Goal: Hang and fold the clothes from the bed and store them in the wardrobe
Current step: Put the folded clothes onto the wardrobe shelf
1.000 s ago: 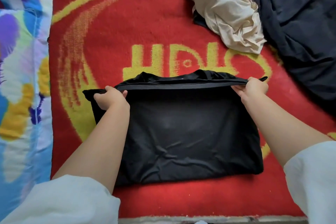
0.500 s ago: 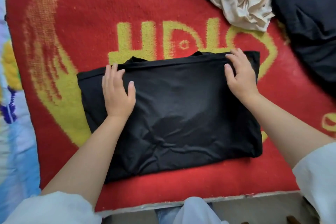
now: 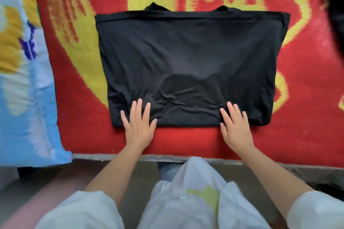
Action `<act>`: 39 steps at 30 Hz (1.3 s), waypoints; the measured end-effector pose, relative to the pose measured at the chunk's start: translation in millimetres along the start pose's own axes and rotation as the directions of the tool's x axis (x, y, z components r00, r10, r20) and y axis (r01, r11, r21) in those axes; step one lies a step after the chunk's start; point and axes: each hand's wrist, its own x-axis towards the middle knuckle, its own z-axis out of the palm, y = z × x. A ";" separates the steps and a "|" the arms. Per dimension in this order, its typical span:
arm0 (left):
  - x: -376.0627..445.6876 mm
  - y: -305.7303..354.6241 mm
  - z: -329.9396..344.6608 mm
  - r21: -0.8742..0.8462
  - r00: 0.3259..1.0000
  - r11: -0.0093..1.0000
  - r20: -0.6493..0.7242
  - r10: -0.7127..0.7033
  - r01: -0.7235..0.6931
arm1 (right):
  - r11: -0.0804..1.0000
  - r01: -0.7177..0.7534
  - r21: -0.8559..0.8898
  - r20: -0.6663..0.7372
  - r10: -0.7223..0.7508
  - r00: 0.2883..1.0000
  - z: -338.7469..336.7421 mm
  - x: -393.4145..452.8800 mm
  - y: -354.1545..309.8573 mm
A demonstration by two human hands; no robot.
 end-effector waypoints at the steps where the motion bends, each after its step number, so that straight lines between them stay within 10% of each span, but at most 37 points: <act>1: -6.9 -2.9 0.2 -0.066 0.997 0.995 -0.010 -0.075 0.075 | 1.000 -0.012 -0.002 0.016 0.012 1.000 -1.6 -3.1 2.1; 4: -20.0 -8.0 -10.1 -0.395 0.895 0.824 -0.013 -0.446 0.406 | 0.997 0.033 -0.072 0.080 -0.027 0.996 -4.4 -6.0 3.2; 7: -21.3 -18.0 -24.7 -0.600 0.639 0.436 0.171 -0.750 0.671 | 0.984 0.118 -0.132 0.102 -0.105 0.989 -2.2 -12.3 -12.8; 18: -22.2 -63.2 -33.3 -0.832 0.548 -0.152 0.477 -0.687 0.533 | 0.964 0.243 -0.110 0.163 -0.223 0.961 13.6 -11.0 -87.6; 26: -7.6 -79.6 -33.0 -0.484 0.618 0.420 0.385 -0.685 0.767 | 0.994 0.101 0.030 0.048 -0.102 0.994 11.7 -12.6 -73.9; 29: -11.4 -58.5 -34.1 -0.388 0.606 0.487 0.296 -0.738 0.782 | 0.969 -0.176 0.174 -0.131 0.200 0.971 1.3 -16.4 -43.8; 32: -18.1 -27.3 -37.6 -0.309 0.767 0.722 0.042 -0.640 0.619 | 0.727 -0.537 0.428 -0.094 0.627 0.773 -15.3 -21.8 -9.3; 36: 3.3 36.4 -41.0 -0.244 0.970 0.956 -0.136 -0.201 0.164 | 0.191 -0.590 0.784 0.209 0.814 0.542 -28.4 -20.8 32.0; 39: 34.8 83.3 -49.5 -0.159 0.980 0.982 -0.188 0.070 -0.101 | 0.007 -0.493 0.870 0.318 0.756 0.571 -28.8 -16.1 53.4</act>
